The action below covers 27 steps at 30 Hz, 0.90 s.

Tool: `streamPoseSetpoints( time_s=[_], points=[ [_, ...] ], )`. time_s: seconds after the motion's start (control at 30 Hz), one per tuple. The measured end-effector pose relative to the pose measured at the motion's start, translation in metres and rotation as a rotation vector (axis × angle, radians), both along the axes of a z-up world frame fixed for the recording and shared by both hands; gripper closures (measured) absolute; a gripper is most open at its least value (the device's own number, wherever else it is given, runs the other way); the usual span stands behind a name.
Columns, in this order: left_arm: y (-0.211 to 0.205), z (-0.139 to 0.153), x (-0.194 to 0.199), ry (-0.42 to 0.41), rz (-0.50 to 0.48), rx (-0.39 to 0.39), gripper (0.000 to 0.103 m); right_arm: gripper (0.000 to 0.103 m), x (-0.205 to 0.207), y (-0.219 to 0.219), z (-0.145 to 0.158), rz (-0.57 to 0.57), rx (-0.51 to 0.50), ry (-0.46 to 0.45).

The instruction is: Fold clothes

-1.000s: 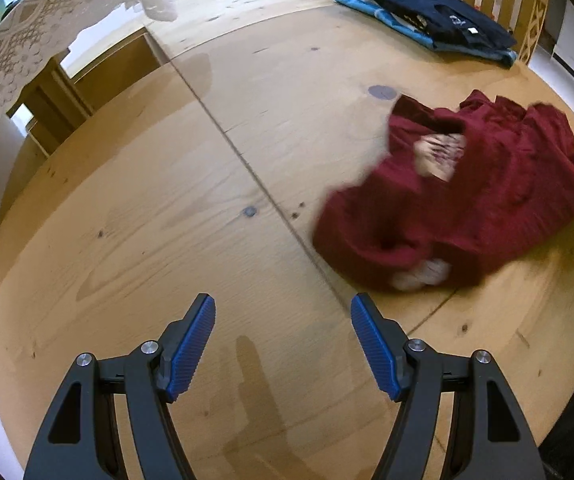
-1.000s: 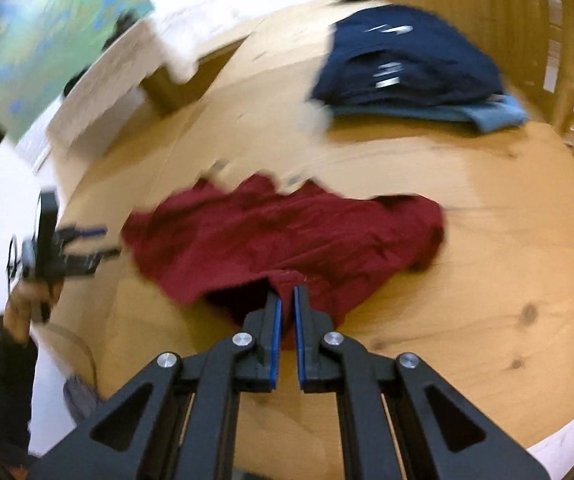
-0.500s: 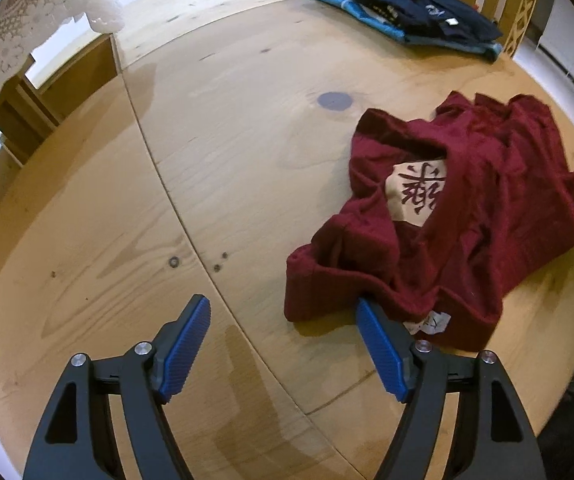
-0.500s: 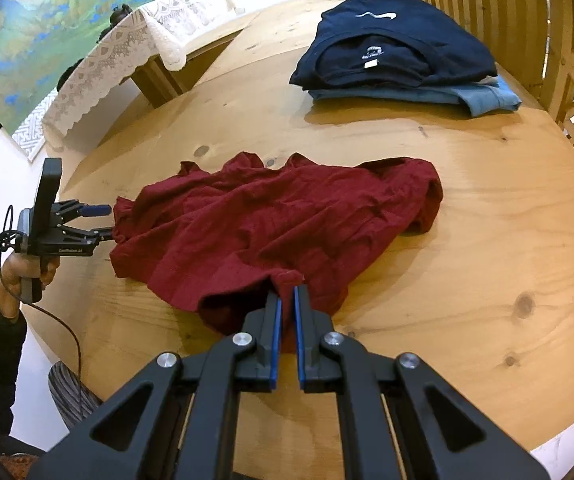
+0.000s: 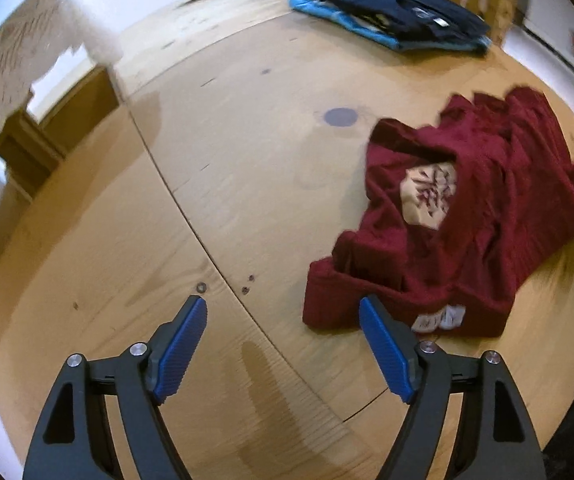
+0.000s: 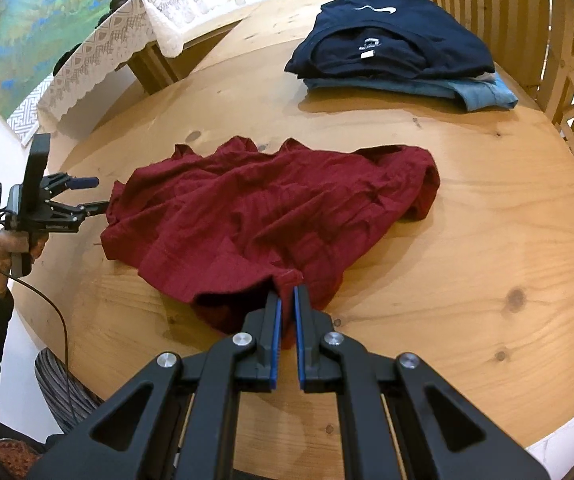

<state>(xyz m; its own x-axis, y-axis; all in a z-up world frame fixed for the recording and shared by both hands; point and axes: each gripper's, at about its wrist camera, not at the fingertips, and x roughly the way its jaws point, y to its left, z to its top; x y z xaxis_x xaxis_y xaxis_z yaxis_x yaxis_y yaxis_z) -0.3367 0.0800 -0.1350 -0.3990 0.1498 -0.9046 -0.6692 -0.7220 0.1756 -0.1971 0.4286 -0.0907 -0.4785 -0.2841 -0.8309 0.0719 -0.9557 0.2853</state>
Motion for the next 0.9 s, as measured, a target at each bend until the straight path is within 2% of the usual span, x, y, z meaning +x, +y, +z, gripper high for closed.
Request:
streamPoseSetpoints(
  time_s=[0.13,0.27,0.4,0.5,0.6,0.63,0.8,0.9],
  points=[
    [0.001,0.000,0.000,-0.015,-0.027,-0.003,0.025,0.097,0.000,-0.004,-0.005,0.006,0.001,-0.016],
    [-0.002,0.009,0.004,0.027,-0.065,0.010,0.025,0.097,0.002,-0.008,-0.007,0.013,0.002,-0.025],
    [-0.007,0.004,-0.004,-0.168,-0.135,0.162,0.025,0.097,0.000,-0.010,-0.007,0.014,0.001,-0.026],
    [-0.007,0.001,-0.014,-0.248,-0.120,0.228,0.025,0.097,-0.001,-0.011,-0.008,0.019,0.000,-0.029],
    [-0.007,-0.005,-0.026,-0.302,-0.093,0.249,0.030,0.097,-0.002,-0.012,-0.009,0.023,0.009,-0.036],
    [-0.006,-0.007,-0.029,-0.323,-0.089,0.250,0.036,0.097,-0.002,-0.011,-0.010,0.022,0.009,-0.038],
    [-0.003,-0.012,-0.028,-0.339,-0.099,0.233,0.038,0.097,-0.004,-0.012,-0.011,0.035,0.013,-0.038],
    [-0.004,-0.011,-0.032,-0.343,-0.098,0.243,0.049,0.097,-0.005,-0.014,-0.014,0.037,0.022,-0.043]
  ],
)
